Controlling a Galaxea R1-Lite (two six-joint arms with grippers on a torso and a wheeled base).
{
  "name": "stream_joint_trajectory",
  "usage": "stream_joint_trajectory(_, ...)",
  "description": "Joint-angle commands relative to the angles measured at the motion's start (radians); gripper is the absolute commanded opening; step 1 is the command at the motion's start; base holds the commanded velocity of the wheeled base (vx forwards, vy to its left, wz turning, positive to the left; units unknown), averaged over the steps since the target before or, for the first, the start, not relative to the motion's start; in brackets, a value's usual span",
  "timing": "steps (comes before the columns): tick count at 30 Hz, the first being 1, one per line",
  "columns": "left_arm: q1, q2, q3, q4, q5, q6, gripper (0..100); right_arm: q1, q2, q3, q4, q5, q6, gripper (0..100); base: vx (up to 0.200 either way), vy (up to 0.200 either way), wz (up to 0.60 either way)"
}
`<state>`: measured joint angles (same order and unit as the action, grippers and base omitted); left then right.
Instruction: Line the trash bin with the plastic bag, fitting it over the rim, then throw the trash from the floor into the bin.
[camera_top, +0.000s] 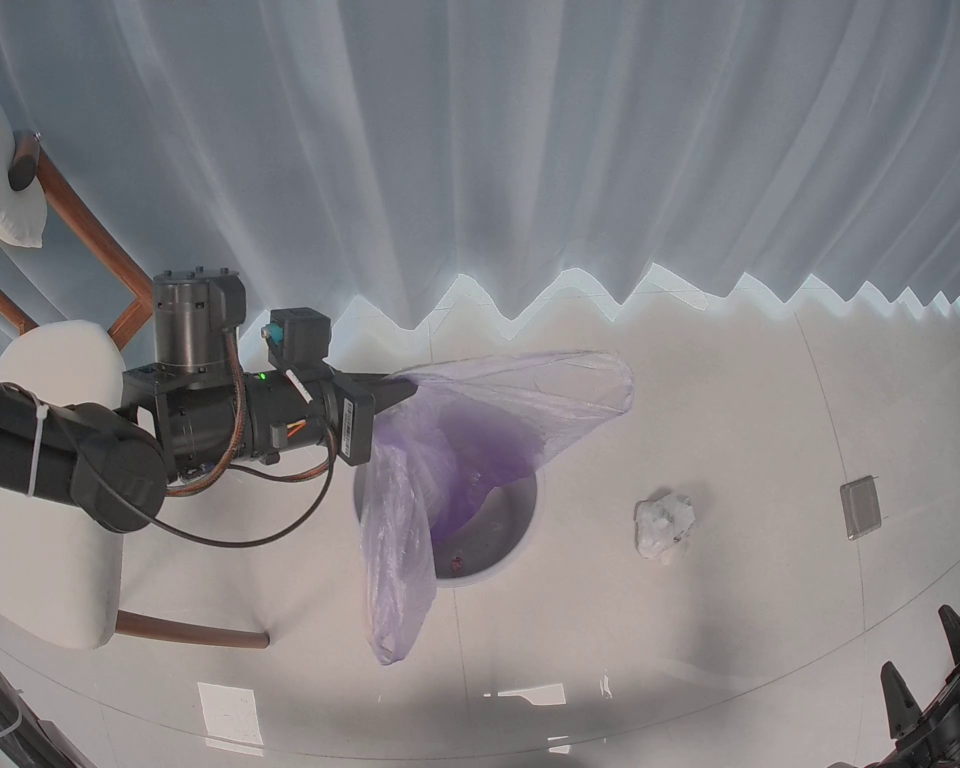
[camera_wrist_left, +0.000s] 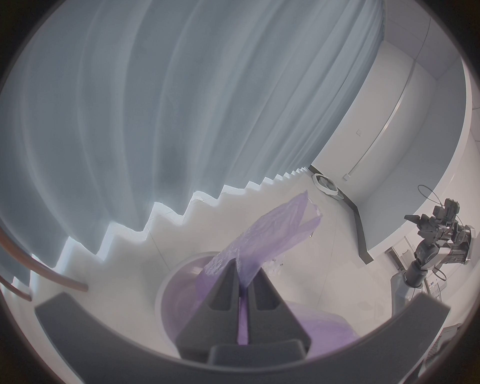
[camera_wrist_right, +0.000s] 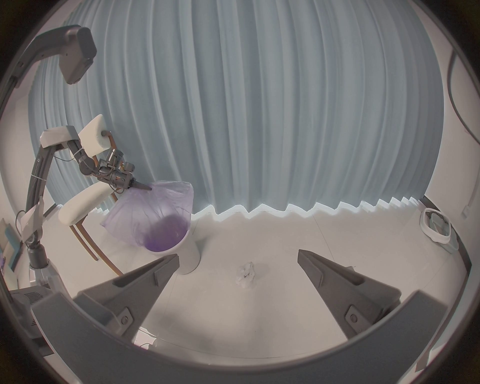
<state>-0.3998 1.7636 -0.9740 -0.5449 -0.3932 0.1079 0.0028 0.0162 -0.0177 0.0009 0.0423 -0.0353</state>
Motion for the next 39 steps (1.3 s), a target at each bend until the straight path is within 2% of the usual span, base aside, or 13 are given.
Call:
stream_joint_trajectory(1, 0.004, 0.042, 0.038, -0.036, -0.003, -0.002, 0, 0.000, -0.016, 0.015, -0.001, 0.001, 0.002, 100, 0.000, 0.000, 0.00)
stream_joint_trajectory(9, -0.004, 0.031, 0.025, -0.050, -0.007, -0.002, 0, 0.008, 0.018, 0.004, 0.005, -0.001, 0.032, 100, 0.000, 0.000, 0.00)
stream_joint_trajectory(11, -0.004, 0.023, 0.034, -0.041, -0.006, -0.004, 0, 0.020, 0.151, -0.102, -0.053, 0.001, 0.081, 100, 0.000, 0.000, 0.00)
stream_joint_trajectory(12, -0.004, 0.017, 0.041, -0.040, -0.004, -0.004, 0, 0.026, 0.258, -0.123, -0.116, -0.004, 0.107, 100, 0.000, 0.000, 0.00)
stream_joint_trajectory(14, 0.001, 0.016, 0.041, -0.040, 0.004, -0.005, 0, 0.029, 0.370, -0.139, -0.151, -0.004, 0.146, 100, 0.200, 0.000, 0.00)
stream_joint_trajectory(15, 0.002, 0.016, 0.043, -0.038, 0.004, -0.008, 0, 0.029, 0.435, -0.174, -0.159, 0.004, 0.173, 100, 0.200, 0.000, 0.00)
stream_joint_trajectory(18, -0.004, 0.014, 0.043, -0.041, 0.002, -0.011, 0, 0.051, 0.574, -0.274, -0.162, 0.048, 0.183, 100, 0.200, 0.000, 0.00)
stream_joint_trajectory(22, -0.033, 0.013, 0.046, -0.053, 0.008, -0.008, 0, 0.085, 0.717, -0.350, -0.156, 0.157, 0.204, 100, 0.150, 0.000, 0.00)
stream_joint_trajectory(26, -0.054, 0.010, 0.051, -0.070, 0.073, -0.010, 0, 0.134, 0.805, -0.404, -0.153, 0.232, 0.238, 100, 0.000, 0.000, 0.00)
stream_joint_trajectory(28, -0.079, 0.011, 0.063, -0.125, 0.097, -0.008, 0, 0.200, 0.855, -0.430, -0.151, 0.237, 0.267, 100, 0.000, 0.000, 0.00)
stream_joint_trajectory(32, -0.113, -0.001, 0.158, -0.230, 0.105, -0.011, 0, 0.255, 0.950, -0.485, -0.151, 0.234, 0.341, 100, 0.000, 0.000, 0.00)
stream_joint_trajectory(36, -0.117, -0.030, 0.199, -0.237, 0.100, -0.024, 0, 0.290, 1.059, -0.548, -0.153, 0.232, 0.411, 100, 0.000, 0.000, 0.00)
stream_joint_trajectory(39, -0.114, -0.046, 0.199, -0.237, 0.100, -0.045, 0, 0.304, 1.133, -0.594, -0.153, 0.229, 0.430, 100, 0.000, 0.000, 0.00)
